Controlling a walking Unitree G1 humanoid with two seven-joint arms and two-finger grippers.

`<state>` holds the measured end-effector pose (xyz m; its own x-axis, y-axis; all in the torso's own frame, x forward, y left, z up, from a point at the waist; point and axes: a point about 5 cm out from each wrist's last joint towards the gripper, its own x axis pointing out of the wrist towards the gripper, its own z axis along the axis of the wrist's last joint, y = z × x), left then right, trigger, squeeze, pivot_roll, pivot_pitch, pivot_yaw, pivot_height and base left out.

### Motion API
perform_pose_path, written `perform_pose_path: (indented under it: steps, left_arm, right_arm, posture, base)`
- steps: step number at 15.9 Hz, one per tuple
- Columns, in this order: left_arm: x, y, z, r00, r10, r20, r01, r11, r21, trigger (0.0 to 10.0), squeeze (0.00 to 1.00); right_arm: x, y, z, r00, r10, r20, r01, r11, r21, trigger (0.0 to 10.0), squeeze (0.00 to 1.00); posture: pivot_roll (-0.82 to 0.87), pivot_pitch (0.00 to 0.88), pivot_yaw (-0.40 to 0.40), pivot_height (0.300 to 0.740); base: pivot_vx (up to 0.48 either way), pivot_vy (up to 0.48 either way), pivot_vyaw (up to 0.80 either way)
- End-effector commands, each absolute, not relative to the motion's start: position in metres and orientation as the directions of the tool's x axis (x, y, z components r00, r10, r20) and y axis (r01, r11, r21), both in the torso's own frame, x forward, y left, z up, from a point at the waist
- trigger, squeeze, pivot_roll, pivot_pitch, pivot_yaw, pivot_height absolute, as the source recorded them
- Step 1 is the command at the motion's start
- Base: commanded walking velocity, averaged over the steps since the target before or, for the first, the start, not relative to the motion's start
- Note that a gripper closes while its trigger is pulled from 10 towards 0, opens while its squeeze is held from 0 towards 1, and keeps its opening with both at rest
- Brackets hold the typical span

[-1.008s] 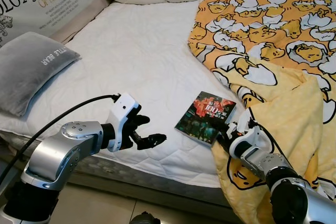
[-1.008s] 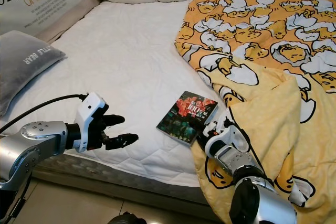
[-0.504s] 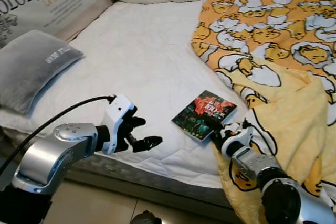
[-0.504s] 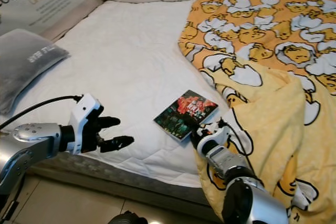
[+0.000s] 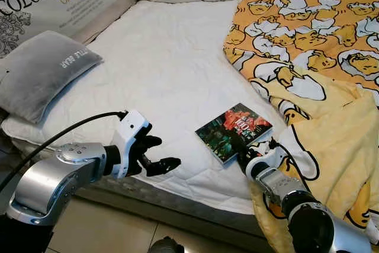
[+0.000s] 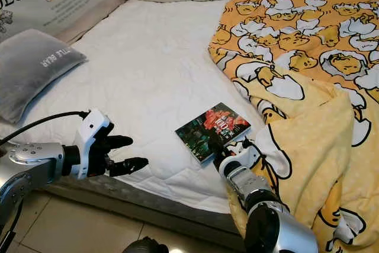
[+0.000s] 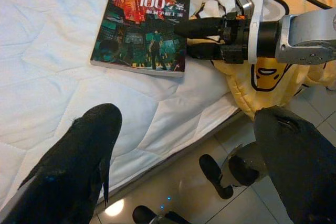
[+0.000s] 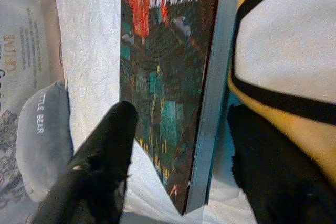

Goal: Clean up the room

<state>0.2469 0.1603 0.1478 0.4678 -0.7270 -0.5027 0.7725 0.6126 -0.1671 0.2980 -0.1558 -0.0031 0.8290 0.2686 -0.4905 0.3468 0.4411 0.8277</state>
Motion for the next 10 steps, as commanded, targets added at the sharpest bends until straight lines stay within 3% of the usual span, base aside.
perform_pose_path:
  steps: [1,10]
  left_arm:
    - [0.2465,0.1618,0.1509,0.479,-0.719,-0.503,0.769,0.621,-0.155,10.0,0.0]
    - [0.2463,0.1589,0.1497,0.481,-0.724,-0.495,0.765,0.622,-0.166,10.0,0.0]
  right_arm:
    - [0.3015,-0.1539,-0.0004,0.837,0.253,-0.485,0.353,0.428,0.832,0.0,0.0]
    - [0.307,-0.1581,0.0061,0.872,0.236,-0.43,0.312,0.409,0.858,0.0,0.0]
  posture:
    - [0.3,0.0,0.118,0.74]
    - [0.3,0.0,0.116,0.74]
  base:
    - [0.0,0.0,0.0]
    - [0.0,0.0,0.0]
